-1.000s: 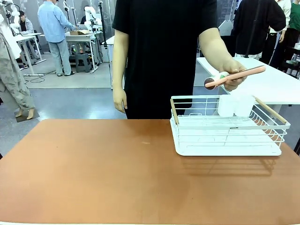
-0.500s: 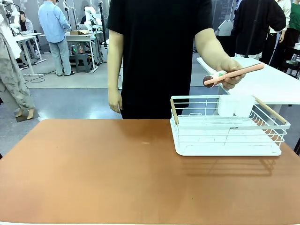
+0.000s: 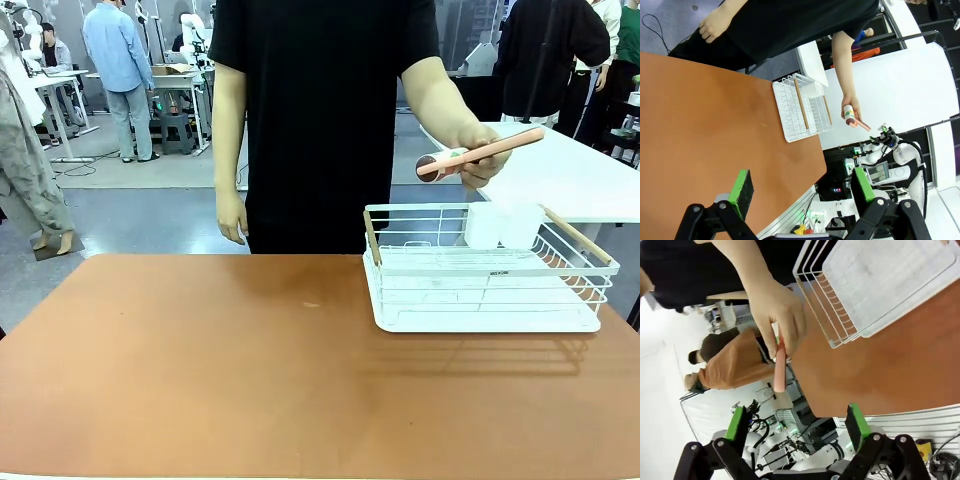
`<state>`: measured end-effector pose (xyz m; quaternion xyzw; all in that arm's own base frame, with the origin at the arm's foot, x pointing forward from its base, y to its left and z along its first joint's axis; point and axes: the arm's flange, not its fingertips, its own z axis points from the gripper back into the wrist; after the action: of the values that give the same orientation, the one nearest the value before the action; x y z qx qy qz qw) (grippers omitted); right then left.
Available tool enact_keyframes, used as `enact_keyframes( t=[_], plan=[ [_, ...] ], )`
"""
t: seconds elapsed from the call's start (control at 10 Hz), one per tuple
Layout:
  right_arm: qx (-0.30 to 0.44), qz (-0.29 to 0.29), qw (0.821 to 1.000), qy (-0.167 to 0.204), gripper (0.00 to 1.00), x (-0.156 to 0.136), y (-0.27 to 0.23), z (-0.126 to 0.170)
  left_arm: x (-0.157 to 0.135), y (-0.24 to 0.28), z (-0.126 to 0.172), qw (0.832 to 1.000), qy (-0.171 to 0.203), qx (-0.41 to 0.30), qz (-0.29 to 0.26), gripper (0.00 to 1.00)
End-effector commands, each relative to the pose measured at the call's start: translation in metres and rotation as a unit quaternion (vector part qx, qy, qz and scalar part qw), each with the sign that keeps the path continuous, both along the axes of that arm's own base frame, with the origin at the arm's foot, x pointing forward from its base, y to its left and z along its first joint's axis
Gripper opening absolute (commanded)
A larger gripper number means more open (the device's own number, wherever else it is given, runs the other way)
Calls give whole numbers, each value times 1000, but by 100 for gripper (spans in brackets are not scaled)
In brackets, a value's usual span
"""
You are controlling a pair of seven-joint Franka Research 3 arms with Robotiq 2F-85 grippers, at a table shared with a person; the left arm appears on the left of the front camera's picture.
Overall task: Clean the table.
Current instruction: Pick up the Lint Roller when the human hands it over.
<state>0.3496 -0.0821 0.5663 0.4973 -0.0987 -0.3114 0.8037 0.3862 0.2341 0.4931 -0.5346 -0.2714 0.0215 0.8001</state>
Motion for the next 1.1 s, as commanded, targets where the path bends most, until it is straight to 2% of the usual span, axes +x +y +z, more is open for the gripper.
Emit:
enact_keyframes(
  t=[0.0, 0.3, 0.5, 0.7, 0.8, 1.0],
  plan=[
    [-5, -12, 1000, 25, 100, 12, 29, -14, -2, 1, 2, 1000, -7, -8, -3, 100],
    [-22, -34, 999, 28, 100, 22, 73, -22, -2, 1, 2, 1000, -7, -8, -3, 100],
    [-24, -46, 999, 18, 100, 24, 94, -24, -2, 1, 2, 1000, -7, -8, -3, 100],
    [-26, -47, 998, 10, 100, 24, 107, -30, -2, 1, 2, 1000, -7, -8, -3, 100],
    [-25, -58, 998, -4, 100, 26, 112, -32, -2, 1, 2, 1000, -7, -8, -3, 100],
    [-25, -60, 998, -5, 100, 31, 121, -43, -2, 1, 2, 1000, -7, -8, -3, 100]
  ],
)
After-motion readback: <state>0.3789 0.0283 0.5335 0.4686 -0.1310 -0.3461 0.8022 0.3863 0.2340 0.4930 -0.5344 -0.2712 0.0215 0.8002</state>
